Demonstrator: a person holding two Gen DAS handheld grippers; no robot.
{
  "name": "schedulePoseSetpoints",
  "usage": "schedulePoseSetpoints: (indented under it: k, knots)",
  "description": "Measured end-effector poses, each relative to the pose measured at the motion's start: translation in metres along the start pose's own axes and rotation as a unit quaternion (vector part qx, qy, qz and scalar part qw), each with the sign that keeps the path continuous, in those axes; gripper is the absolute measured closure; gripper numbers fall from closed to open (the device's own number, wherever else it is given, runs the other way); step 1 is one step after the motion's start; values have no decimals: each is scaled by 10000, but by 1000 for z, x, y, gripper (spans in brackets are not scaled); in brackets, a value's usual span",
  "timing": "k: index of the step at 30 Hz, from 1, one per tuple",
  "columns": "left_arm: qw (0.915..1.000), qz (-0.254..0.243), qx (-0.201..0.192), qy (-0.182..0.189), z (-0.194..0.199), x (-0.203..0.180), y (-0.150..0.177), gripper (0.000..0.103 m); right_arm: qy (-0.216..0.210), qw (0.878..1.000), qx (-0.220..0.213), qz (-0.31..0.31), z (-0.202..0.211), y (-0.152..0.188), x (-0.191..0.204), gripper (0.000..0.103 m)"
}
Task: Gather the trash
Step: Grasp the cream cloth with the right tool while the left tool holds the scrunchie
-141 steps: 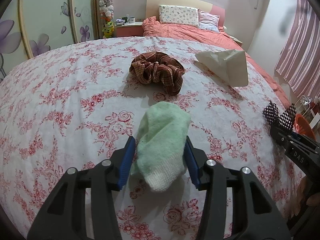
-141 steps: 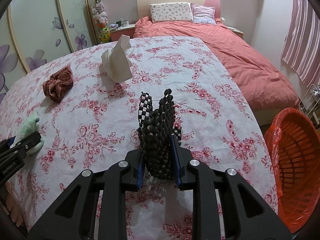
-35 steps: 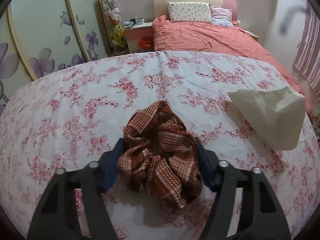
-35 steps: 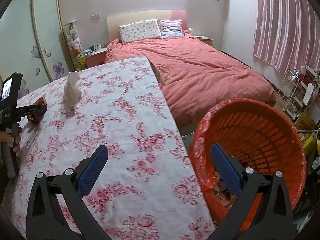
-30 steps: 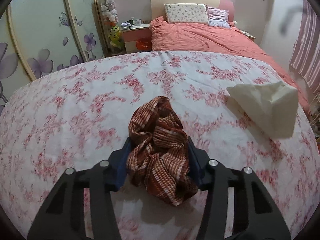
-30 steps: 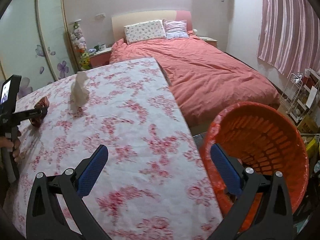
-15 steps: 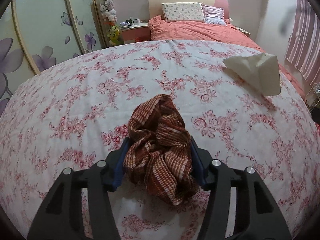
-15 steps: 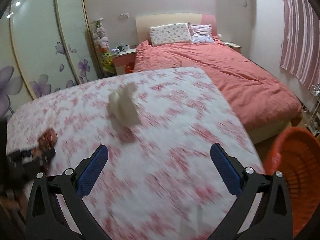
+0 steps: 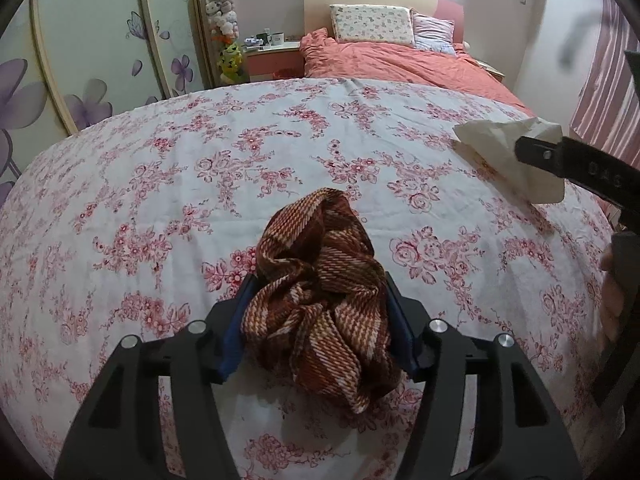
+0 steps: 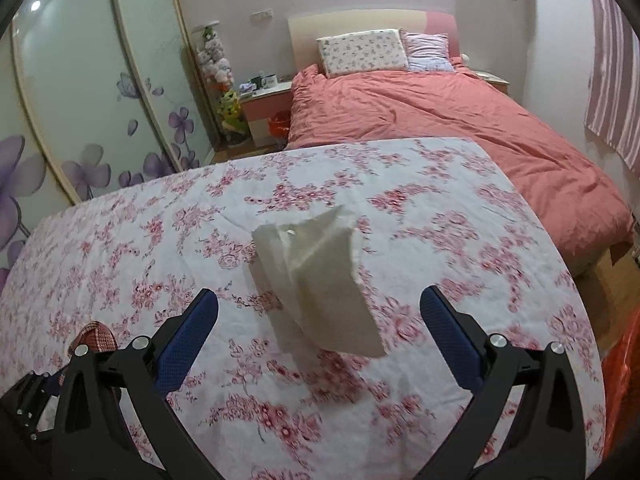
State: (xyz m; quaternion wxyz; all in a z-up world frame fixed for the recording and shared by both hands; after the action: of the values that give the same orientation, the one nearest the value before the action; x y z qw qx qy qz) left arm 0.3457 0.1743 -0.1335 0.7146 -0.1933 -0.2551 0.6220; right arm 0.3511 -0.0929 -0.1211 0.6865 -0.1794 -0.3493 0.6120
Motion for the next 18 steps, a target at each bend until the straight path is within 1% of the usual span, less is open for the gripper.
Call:
schedulePoseSetpoints:
  k: [1, 3, 4, 5, 6, 7, 9, 10, 11, 14, 18]
  knots:
    - [10000, 4, -3, 6, 0, 1, 0, 43, 13, 10000, 25, 63, -3, 1, 3, 6]
    - [10000, 6, -3, 10, 0, 1, 0, 43, 59, 9998, 113, 134, -8, 2, 7, 13]
    - [10000, 7, -3, 12, 0, 1, 0, 43, 59, 9998, 157, 144, -10, 3, 6, 15]
    - [10000, 7, -3, 11, 0, 0, 0, 43, 59, 9997, 202, 147, -12, 4, 7, 20]
    - [10000, 4, -3, 8, 0, 1, 0, 43, 45, 9996, 250, 143, -13, 5, 7, 29]
    - [10000, 3, -2, 7, 0, 1, 0, 43, 34, 9994, 313, 146, -15, 8, 7, 34]
    - [10000, -1, -2, 0, 0, 1, 0, 43, 24, 9990, 400, 173, -16, 12, 6, 55]
    - [10000, -2, -2, -7, 0, 0, 0, 43, 18, 9989, 428, 197, -16, 14, 5, 59]
    - [10000, 0, -5, -10, 0, 0, -1, 43, -6, 9988, 443, 203, -14, 16, 3, 70]
    - [10000, 20, -21, -6, 0, 1, -1, 46, -90, 9988, 466, 66, -7, 18, -8, 86]
    - [10000, 37, -21, -39, 0, 1, -1, 48, -170, 9986, 459, -203, 3, 20, -24, 90]
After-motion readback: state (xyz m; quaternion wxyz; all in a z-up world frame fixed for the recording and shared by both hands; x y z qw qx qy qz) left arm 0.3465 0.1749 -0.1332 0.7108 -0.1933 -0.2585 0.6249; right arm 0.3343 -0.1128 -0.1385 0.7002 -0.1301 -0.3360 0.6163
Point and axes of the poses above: each gripper's, at about its wrist camera, not at the fingertips, and z roughly against the way its jaws point, x to its left, y to its underside, the point moved 6 cm from there along -z, roughly the way its jaws point, and after that the axes turned 11 degrees about -z, right-handed, at the moved point
